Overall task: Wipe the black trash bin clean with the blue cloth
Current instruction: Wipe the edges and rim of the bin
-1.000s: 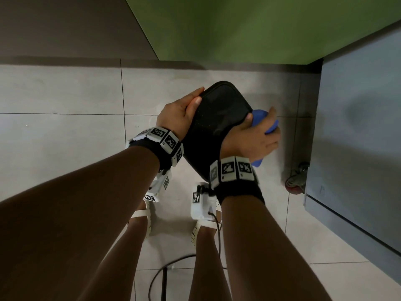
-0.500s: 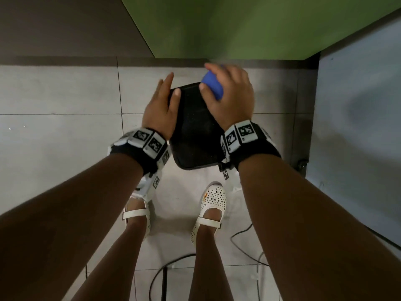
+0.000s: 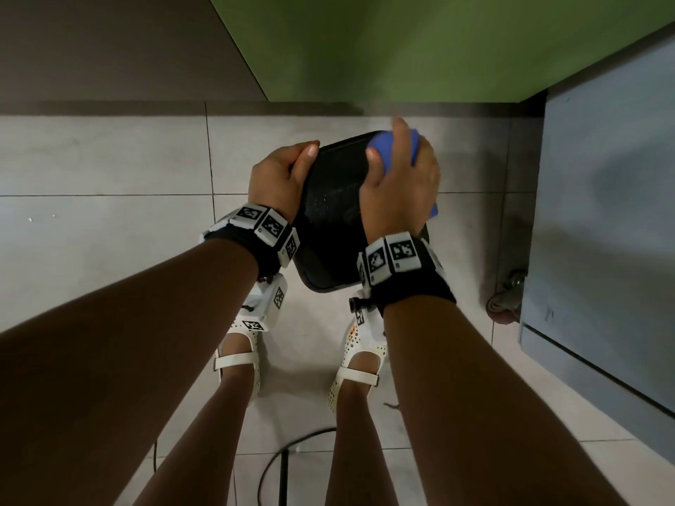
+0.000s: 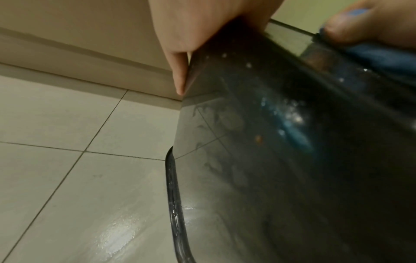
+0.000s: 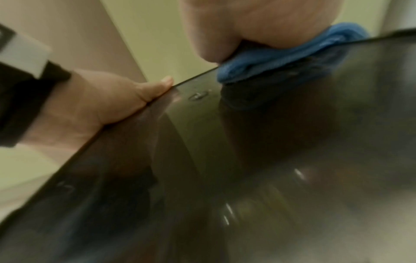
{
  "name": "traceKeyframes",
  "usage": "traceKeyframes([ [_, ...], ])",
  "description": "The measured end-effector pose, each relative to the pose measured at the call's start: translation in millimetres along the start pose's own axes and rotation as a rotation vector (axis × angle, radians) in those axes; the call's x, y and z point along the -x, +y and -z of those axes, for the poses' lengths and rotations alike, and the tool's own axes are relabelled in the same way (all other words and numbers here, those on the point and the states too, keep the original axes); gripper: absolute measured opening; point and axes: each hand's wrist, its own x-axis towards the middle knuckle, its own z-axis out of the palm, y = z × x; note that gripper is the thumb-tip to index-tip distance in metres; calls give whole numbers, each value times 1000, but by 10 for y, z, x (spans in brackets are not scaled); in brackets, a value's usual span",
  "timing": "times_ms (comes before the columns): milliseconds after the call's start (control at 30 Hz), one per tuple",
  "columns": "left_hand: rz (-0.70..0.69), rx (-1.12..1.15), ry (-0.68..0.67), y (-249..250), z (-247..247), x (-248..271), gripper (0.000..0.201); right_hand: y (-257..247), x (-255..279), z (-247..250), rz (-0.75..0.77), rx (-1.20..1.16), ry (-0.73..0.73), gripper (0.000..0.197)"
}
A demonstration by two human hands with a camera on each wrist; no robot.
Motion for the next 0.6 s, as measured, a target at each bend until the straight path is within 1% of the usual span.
traceKeyframes([
  [100, -8, -5, 2, -11, -6, -7, 34, 166, 227, 82, -87, -34, 15, 49],
  [200, -5, 22, -5, -23, -11, -7, 33, 257, 345, 121, -112, -16, -17, 47],
  [267, -26, 28, -10, -25, -15, -10, 32, 236, 314, 109, -107, -2, -7, 45],
  [367, -51, 17, -23, -23, -15, -11, 31, 144, 217, 69, -32, 19, 64, 44],
  [400, -54, 17, -28, -24, -15, -11, 31, 107, 174, 49, 0, 23, 68, 45],
  [533, -62, 16, -46, -27, -15, -22, 30, -91, -29, -38, 73, 38, -48, 42],
  [600, -66, 18, -49, -26, -5, -21, 30, -178, -67, -84, 144, 30, -72, 41],
])
